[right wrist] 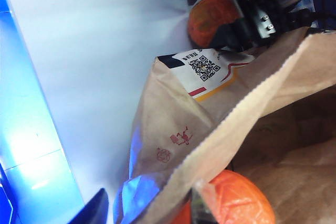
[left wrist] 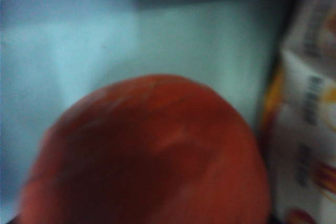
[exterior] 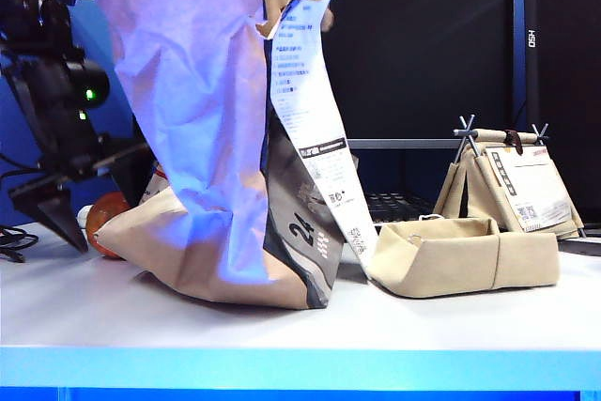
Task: Open the paper bag and put two oranges into the paper bag.
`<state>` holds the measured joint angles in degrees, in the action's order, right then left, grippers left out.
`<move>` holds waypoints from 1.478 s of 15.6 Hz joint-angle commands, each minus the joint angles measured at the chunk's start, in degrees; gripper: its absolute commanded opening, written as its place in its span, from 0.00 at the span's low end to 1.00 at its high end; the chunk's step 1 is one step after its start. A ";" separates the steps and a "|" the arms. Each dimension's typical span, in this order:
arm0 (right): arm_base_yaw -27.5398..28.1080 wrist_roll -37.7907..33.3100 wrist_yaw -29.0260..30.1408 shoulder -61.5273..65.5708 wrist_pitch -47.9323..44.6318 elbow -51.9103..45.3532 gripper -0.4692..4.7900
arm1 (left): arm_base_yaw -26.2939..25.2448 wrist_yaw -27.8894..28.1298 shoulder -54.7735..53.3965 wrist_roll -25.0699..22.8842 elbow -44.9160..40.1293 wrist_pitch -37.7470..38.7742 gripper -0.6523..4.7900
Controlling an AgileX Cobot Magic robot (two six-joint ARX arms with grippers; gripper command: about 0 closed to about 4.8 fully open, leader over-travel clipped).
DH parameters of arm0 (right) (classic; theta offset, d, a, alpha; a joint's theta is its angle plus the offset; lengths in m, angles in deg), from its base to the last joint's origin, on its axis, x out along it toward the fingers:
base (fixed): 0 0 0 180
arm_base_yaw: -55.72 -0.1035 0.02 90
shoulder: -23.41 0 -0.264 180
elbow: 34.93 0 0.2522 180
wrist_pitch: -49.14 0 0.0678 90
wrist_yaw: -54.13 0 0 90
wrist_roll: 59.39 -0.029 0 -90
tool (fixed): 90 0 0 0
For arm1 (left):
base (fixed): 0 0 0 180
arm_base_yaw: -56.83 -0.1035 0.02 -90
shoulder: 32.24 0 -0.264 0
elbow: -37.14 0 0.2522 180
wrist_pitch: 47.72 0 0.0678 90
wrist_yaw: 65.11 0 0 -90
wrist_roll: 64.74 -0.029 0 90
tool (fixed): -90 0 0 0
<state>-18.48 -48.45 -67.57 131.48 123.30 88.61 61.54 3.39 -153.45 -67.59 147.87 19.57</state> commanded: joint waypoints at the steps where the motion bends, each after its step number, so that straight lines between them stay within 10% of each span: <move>1: -0.13 -0.46 0.70 -0.22 -0.70 0.46 0.47 | 0.24 -0.39 -0.50 0.35 0.13 -4.42 0.98; 6: 0.68 -0.46 0.79 -0.22 -0.81 0.46 0.47 | 0.24 -0.37 -0.72 2.47 0.11 -8.70 0.87; 8: 0.72 -0.44 0.81 -0.22 -1.03 0.46 0.47 | 0.24 -0.39 -0.76 2.43 0.11 -9.49 0.19; 9: 0.72 -0.44 0.81 -0.22 -1.09 0.46 0.47 | 0.24 -0.39 -0.76 2.43 0.11 -9.25 0.14; 23: 1.36 -0.46 0.96 -0.22 -0.15 0.44 0.47 | -2.40 6.23 29.59 -0.92 5.49 -3.52 0.11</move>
<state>-17.04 -48.47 -66.54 131.48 123.44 88.69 59.25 9.49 -125.21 -67.79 152.03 15.88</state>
